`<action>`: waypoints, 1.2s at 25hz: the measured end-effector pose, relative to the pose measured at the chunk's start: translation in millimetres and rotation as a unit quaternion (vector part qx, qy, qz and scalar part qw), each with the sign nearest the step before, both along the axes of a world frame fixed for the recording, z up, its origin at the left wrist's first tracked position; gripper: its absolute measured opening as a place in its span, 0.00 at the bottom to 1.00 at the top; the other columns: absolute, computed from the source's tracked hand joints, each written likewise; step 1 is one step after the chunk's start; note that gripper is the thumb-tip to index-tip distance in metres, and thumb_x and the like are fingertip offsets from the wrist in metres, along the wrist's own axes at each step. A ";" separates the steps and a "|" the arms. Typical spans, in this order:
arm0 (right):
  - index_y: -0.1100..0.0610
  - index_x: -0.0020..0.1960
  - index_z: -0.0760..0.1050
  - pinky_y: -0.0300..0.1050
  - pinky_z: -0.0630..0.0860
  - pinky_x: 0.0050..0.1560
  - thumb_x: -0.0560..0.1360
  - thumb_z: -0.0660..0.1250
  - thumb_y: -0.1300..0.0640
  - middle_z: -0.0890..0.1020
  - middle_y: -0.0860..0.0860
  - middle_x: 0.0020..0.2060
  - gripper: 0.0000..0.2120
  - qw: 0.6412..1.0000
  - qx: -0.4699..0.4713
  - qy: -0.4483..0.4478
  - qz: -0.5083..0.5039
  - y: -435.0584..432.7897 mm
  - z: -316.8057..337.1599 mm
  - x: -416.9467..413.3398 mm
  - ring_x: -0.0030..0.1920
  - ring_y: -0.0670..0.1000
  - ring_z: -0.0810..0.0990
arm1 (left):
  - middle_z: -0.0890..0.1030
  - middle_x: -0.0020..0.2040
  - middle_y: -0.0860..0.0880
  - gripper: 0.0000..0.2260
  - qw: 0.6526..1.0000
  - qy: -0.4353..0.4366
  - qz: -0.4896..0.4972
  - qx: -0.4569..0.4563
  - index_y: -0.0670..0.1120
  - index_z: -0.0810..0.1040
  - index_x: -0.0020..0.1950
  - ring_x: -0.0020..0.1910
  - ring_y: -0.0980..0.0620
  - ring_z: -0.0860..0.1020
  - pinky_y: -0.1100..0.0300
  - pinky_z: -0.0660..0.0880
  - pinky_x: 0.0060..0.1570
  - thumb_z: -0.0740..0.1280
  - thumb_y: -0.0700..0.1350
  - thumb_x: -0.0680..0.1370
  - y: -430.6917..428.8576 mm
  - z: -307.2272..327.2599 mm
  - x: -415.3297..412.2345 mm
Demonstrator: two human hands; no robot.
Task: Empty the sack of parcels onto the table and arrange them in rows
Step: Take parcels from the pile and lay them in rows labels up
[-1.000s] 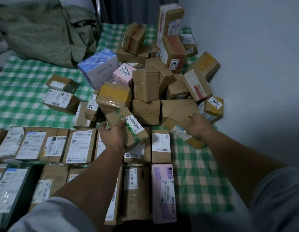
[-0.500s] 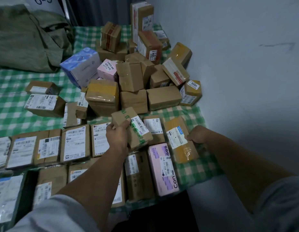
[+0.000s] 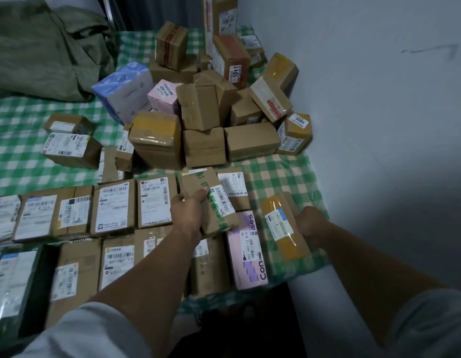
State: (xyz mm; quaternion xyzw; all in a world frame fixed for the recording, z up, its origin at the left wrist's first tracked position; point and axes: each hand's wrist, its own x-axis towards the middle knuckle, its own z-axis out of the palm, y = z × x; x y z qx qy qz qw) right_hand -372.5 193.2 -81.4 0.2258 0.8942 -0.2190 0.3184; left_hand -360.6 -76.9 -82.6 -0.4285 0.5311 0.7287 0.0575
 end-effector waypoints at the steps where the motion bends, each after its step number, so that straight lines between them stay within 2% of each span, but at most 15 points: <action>1: 0.69 0.64 0.73 0.50 0.77 0.52 0.81 0.61 0.65 0.79 0.64 0.60 0.13 1.000 0.004 0.003 0.004 -2.7 -4.4 1.2 0.59 0.63 0.80 | 0.86 0.52 0.43 0.28 1.000 0.002 0.002 -0.007 0.41 0.76 0.64 0.47 0.41 0.85 0.44 0.83 0.48 0.79 0.48 0.67 3.7 -2.4 1.2; 3: 0.66 0.67 0.70 0.54 0.78 0.59 0.80 0.63 0.62 0.77 0.64 0.62 0.16 0.999 0.030 0.004 0.029 -7.6 -9.5 6.6 0.61 0.63 0.78 | 0.86 0.51 0.42 0.25 1.000 0.007 -0.010 -0.002 0.39 0.77 0.62 0.46 0.41 0.86 0.44 0.84 0.45 0.78 0.46 0.69 13.0 -6.4 3.8; 5: 0.62 0.70 0.65 0.55 0.76 0.63 0.77 0.67 0.58 0.73 0.64 0.66 0.24 0.998 0.055 0.016 0.037 -9.9 -18.1 11.9 0.65 0.64 0.74 | 0.86 0.50 0.42 0.22 1.000 0.006 -0.018 0.003 0.39 0.78 0.61 0.46 0.41 0.86 0.41 0.83 0.47 0.78 0.44 0.70 21.1 -7.4 7.0; 7: 0.58 0.72 0.62 0.54 0.73 0.64 0.73 0.74 0.54 0.68 0.63 0.67 0.33 0.997 0.054 0.042 0.026 -8.2 -28.7 18.6 0.66 0.64 0.70 | 0.86 0.50 0.42 0.21 1.000 0.003 -0.018 -0.003 0.39 0.78 0.60 0.46 0.40 0.86 0.41 0.83 0.47 0.78 0.44 0.70 25.6 -7.1 9.2; 9: 0.54 0.75 0.58 0.56 0.72 0.65 0.70 0.76 0.48 0.63 0.62 0.68 0.41 0.993 0.078 0.048 0.079 -11.1 -41.9 24.8 0.67 0.63 0.66 | 0.86 0.50 0.41 0.22 1.000 0.010 -0.017 -0.004 0.39 0.79 0.60 0.46 0.40 0.86 0.43 0.83 0.46 0.78 0.45 0.70 25.7 -10.0 12.1; 13: 0.49 0.76 0.55 0.64 0.67 0.67 0.70 0.74 0.46 0.58 0.63 0.72 0.41 0.972 0.167 0.083 0.140 -18.3 -67.0 28.7 0.70 0.66 0.62 | 0.87 0.48 0.42 0.16 1.000 0.020 -0.015 -0.011 0.40 0.80 0.58 0.46 0.41 0.86 0.44 0.84 0.46 0.76 0.43 0.73 23.5 -13.0 21.3; 18: 0.59 0.76 0.55 0.58 0.72 0.63 0.70 0.77 0.52 0.68 0.65 0.68 0.43 0.977 0.164 0.089 0.105 2.5 -65.1 19.6 0.66 0.65 0.69 | 0.87 0.49 0.41 0.16 0.999 0.026 -0.016 -0.013 0.38 0.80 0.58 0.48 0.38 0.85 0.40 0.83 0.49 0.76 0.42 0.73 23.8 -12.9 28.0; 20: 0.58 0.72 0.63 0.54 0.75 0.59 0.68 0.78 0.52 0.74 0.62 0.64 0.38 0.990 0.097 0.073 0.070 9.3 -55.3 14.8 0.63 0.64 0.74 | 0.87 0.49 0.41 0.16 0.999 0.027 -0.020 -0.011 0.38 0.80 0.59 0.48 0.39 0.85 0.41 0.83 0.48 0.75 0.42 0.73 24.8 -10.4 27.4; 22: 0.58 0.63 0.72 0.48 0.80 0.48 0.68 0.77 0.55 0.81 0.58 0.55 0.26 0.996 -0.072 0.038 -0.047 14.7 -36.8 10.9 0.52 0.59 0.81 | 0.86 0.49 0.41 0.16 0.999 0.031 -0.019 -0.008 0.38 0.79 0.60 0.46 0.40 0.86 0.45 0.84 0.45 0.75 0.42 0.74 27.1 -5.0 25.9; 24: 0.61 0.56 0.76 0.43 0.78 0.37 0.73 0.74 0.60 0.83 0.58 0.48 0.14 0.968 -0.218 -0.023 -0.127 16.8 -13.4 15.8 0.43 0.56 0.83 | 0.87 0.49 0.41 0.17 0.999 0.035 -0.018 -0.002 0.39 0.79 0.60 0.46 0.41 0.86 0.48 0.83 0.43 0.75 0.42 0.74 30.4 0.6 25.5; 25: 0.62 0.56 0.77 0.44 0.78 0.37 0.74 0.72 0.61 0.84 0.60 0.48 0.12 0.957 -0.250 -0.044 -0.139 18.0 -4.6 21.0 0.42 0.57 0.83 | 0.87 0.49 0.42 0.17 0.999 0.035 -0.019 0.000 0.39 0.78 0.60 0.46 0.41 0.86 0.50 0.83 0.42 0.75 0.42 0.74 33.2 3.6 25.8; 27: 0.62 0.59 0.78 0.48 0.79 0.41 0.72 0.70 0.60 0.84 0.64 0.53 0.16 0.947 -0.276 -0.058 -0.154 19.7 -2.8 29.9 0.44 0.59 0.82 | 0.87 0.49 0.42 0.18 0.999 0.034 -0.019 0.005 0.39 0.78 0.61 0.45 0.42 0.86 0.53 0.82 0.39 0.75 0.42 0.74 37.8 7.0 26.3; 30: 0.58 0.60 0.78 0.52 0.79 0.49 0.62 0.70 0.55 0.83 0.62 0.57 0.26 0.939 -0.292 -0.082 -0.163 17.1 -13.3 41.5 0.50 0.61 0.82 | 0.87 0.48 0.42 0.19 0.999 0.032 -0.015 0.008 0.39 0.77 0.62 0.44 0.43 0.86 0.55 0.81 0.36 0.75 0.42 0.74 41.2 8.6 29.1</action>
